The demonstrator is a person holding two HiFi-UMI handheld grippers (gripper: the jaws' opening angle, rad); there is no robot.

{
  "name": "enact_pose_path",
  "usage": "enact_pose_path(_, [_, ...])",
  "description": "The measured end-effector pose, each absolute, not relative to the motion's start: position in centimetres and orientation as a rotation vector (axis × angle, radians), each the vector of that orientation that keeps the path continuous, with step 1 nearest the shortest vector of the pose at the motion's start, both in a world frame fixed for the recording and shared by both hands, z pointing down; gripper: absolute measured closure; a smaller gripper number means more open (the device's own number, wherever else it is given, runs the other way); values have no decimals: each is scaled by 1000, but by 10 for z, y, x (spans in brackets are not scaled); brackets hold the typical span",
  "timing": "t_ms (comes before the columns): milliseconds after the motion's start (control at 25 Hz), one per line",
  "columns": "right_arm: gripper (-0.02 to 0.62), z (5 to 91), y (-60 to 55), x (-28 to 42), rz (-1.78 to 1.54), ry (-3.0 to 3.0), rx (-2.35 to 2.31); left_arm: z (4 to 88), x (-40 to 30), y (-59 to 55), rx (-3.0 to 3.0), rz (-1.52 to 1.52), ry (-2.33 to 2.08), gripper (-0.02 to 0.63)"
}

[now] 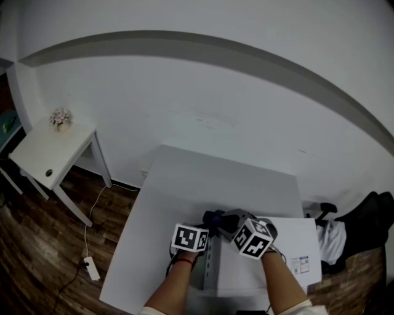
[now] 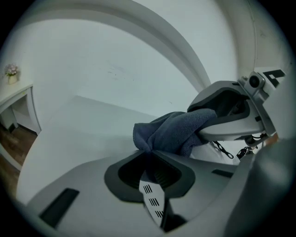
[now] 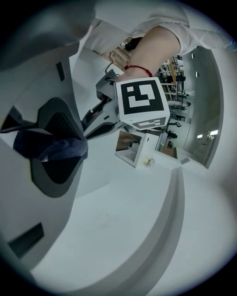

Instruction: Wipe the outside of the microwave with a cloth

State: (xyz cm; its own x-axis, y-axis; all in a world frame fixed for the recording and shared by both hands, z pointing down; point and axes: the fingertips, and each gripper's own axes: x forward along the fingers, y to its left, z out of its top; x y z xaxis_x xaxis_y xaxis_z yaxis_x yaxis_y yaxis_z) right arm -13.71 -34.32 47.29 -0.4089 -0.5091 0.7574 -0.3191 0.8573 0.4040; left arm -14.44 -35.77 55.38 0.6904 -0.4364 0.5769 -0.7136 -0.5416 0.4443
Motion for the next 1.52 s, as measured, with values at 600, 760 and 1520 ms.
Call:
enact_pose_path(600, [460,478,-339,-144,-61,-2214,554,568,-121,-341,2190,439,-766,580])
enact_pose_path(760, [476,481,-333,-147,-75,-2176,542,571,-122,-335,2202,454,-728,581])
enact_pose_path(1520, [485,485,-288,-166,-104,-2089,454,580,-134,-282,2179,498,-611,583])
